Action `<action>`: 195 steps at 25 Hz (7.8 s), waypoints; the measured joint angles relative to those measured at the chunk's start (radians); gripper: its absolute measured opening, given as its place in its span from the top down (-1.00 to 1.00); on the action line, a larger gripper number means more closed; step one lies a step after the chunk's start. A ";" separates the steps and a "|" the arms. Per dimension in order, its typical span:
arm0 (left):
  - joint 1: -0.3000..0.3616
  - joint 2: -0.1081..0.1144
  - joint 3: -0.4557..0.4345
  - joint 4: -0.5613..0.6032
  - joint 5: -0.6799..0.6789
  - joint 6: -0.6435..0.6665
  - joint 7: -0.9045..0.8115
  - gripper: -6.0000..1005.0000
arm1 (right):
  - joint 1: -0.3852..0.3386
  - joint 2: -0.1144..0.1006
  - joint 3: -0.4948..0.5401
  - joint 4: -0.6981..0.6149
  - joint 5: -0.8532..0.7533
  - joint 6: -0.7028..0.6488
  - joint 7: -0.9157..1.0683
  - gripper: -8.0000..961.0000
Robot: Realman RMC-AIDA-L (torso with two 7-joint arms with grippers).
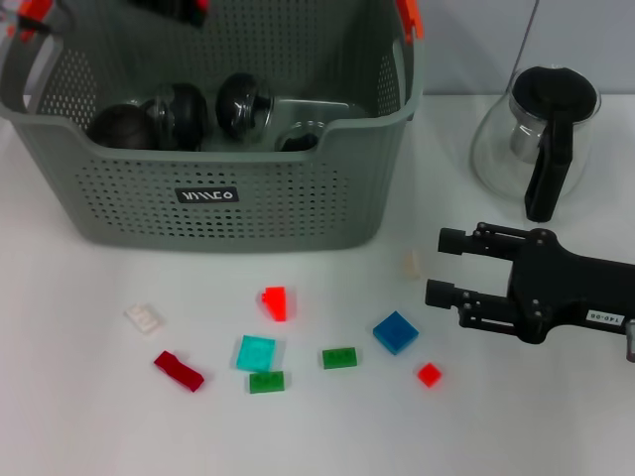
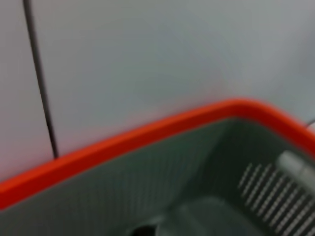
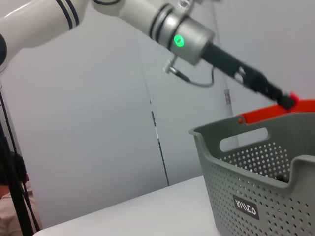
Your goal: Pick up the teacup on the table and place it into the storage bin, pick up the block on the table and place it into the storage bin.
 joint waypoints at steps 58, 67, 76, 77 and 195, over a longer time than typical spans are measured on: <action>0.419 -0.208 0.242 0.330 0.161 0.324 0.357 -0.27 | 0.012 0.000 0.003 0.001 0.000 0.000 0.010 -0.49; 0.427 -0.209 0.349 0.283 0.266 0.199 0.254 -0.25 | 0.014 0.001 -0.001 0.001 0.000 0.005 0.010 -0.49; 0.422 -0.206 0.381 0.218 0.281 0.124 0.234 -0.23 | 0.015 -0.001 -0.001 0.001 0.000 0.003 0.010 -0.49; 0.421 -0.205 0.381 0.212 0.281 0.118 0.234 -0.23 | 0.015 0.000 -0.001 0.001 0.000 0.002 0.010 -0.49; 0.093 -0.111 0.042 -0.012 0.045 -0.222 0.056 0.11 | 0.014 0.009 0.003 0.000 0.004 -0.014 0.010 -0.49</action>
